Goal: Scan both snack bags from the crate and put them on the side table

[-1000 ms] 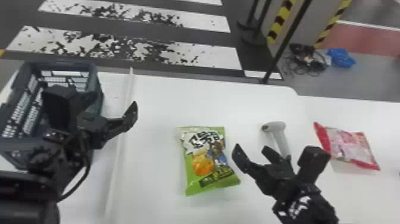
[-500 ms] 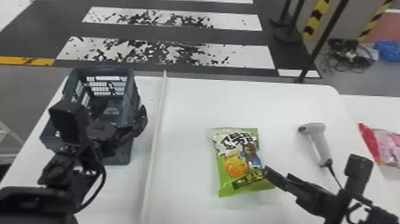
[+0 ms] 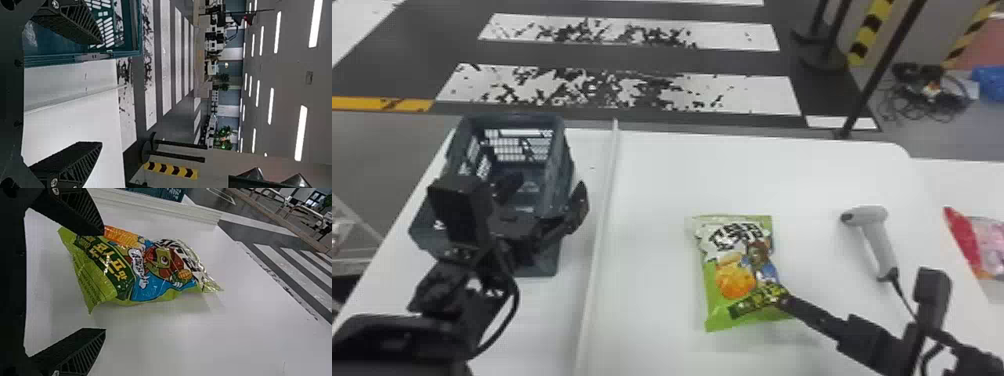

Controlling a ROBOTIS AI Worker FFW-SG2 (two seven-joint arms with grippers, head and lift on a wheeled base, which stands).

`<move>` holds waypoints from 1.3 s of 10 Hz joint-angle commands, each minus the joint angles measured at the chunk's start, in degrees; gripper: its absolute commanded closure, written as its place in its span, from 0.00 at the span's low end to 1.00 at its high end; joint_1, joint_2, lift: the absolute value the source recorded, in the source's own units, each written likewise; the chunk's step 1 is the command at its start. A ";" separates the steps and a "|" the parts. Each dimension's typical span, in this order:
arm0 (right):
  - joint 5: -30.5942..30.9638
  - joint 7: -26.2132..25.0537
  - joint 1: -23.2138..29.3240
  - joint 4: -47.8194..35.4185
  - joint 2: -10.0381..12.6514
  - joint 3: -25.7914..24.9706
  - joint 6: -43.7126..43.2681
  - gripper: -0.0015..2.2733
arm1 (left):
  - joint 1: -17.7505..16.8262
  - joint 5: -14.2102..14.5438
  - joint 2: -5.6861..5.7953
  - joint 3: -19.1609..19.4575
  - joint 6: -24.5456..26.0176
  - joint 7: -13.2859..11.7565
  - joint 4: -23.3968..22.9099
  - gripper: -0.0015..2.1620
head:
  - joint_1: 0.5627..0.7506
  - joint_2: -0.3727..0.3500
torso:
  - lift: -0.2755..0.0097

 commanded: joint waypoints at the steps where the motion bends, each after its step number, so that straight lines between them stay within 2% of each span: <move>1: -0.07 0.15 -1.97 2.31 -0.09 -0.19 1.83 0.02 | 0.12 0.00 0.00 -0.01 0.14 -0.14 0.08 0.04 | 0.70 0.49 | 0.66; 5: -2.27 1.64 -6.45 7.50 -0.17 0.95 7.10 0.04 | 0.30 0.00 0.00 0.08 0.14 -0.31 0.60 0.04 | 0.70 0.51 | 0.66; 6: -2.44 1.99 -7.51 9.34 -0.17 1.22 7.10 0.12 | 0.39 0.00 0.00 0.17 0.14 -0.31 0.52 0.04 | 0.70 0.53 | 0.66; 7: -3.41 3.49 -8.74 11.54 -0.17 1.22 6.75 0.38 | 0.48 0.00 0.00 0.17 0.14 -0.40 0.60 0.04 | 0.70 0.55 | 0.66; 8: -3.85 3.58 -9.44 12.77 -0.17 1.13 4.12 0.73 | 0.56 0.00 0.00 0.17 0.14 -0.40 0.69 0.04 | 0.70 0.56 | 0.66; 9: -3.76 3.58 -9.88 13.21 -0.17 0.95 3.76 0.95 | 0.65 0.00 0.00 0.17 0.14 -0.40 0.69 0.04 | 0.70 0.57 | 0.66; 10: -3.76 4.37 -10.05 13.48 -0.44 0.87 3.94 0.99 | 0.65 0.00 0.00 0.17 0.14 -0.40 0.69 0.04 | 0.70 0.56 | 0.66; 13: -7.01 6.12 -11.20 16.64 -0.97 0.25 7.10 0.99 | 0.92 0.00 0.00 0.34 0.14 -0.40 0.52 0.04 | 0.70 0.56 | 0.66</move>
